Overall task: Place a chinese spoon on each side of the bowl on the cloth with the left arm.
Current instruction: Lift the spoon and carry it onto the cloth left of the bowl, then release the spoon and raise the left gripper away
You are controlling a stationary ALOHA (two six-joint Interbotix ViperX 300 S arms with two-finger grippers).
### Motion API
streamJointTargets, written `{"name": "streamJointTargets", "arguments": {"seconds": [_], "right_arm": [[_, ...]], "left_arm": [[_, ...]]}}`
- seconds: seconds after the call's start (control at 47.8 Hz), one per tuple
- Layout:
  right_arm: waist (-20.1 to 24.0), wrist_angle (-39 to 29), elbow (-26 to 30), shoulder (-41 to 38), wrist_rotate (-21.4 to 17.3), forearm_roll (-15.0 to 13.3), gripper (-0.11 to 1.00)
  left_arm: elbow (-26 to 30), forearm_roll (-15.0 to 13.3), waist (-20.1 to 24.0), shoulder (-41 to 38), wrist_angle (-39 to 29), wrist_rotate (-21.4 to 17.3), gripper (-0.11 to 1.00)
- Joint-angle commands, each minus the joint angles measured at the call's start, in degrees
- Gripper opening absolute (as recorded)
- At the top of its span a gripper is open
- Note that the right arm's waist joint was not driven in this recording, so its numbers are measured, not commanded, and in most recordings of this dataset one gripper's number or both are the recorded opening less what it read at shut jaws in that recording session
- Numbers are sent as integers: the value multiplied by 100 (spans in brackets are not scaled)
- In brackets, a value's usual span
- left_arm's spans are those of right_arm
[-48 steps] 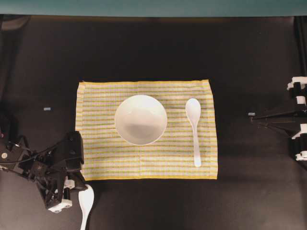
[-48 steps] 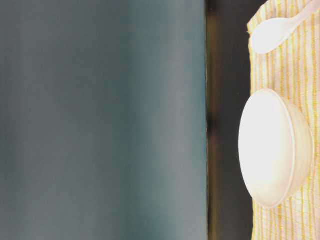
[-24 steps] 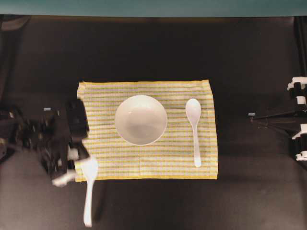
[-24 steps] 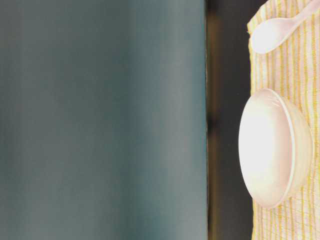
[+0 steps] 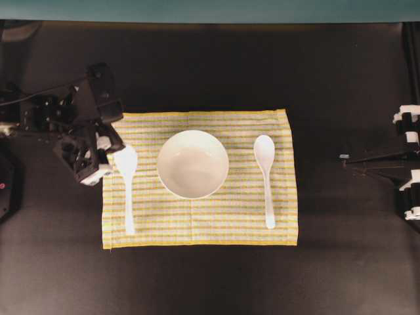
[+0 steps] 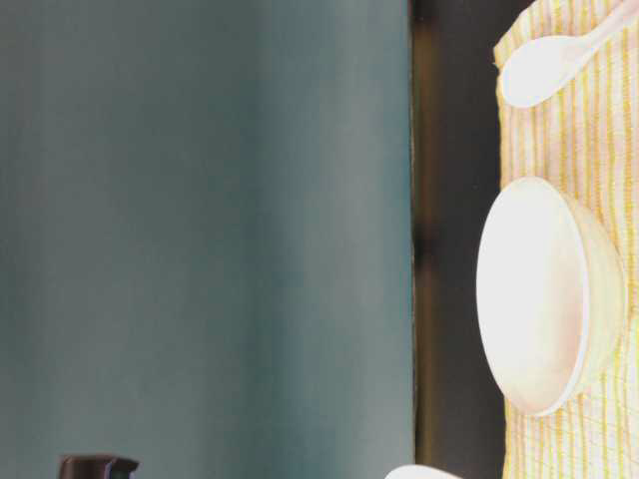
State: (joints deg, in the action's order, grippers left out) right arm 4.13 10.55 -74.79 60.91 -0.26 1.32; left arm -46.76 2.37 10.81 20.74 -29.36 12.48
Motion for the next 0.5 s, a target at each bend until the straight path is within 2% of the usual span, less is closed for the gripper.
{"name": "streamJointTargets", "arguments": {"seconds": [0.0, 0.314, 0.481], "right_arm": [[0, 26, 26, -26, -18, 18, 0], [0, 44, -18, -26, -18, 18, 0], [0, 44, -70, -26, -18, 18, 0]], "left_arm": [[88, 18, 141, -158, 114, -70, 5], [44, 18, 457, -738, 193, -316, 6], [-272, 18, 694, -835, 817, -325, 5]]}}
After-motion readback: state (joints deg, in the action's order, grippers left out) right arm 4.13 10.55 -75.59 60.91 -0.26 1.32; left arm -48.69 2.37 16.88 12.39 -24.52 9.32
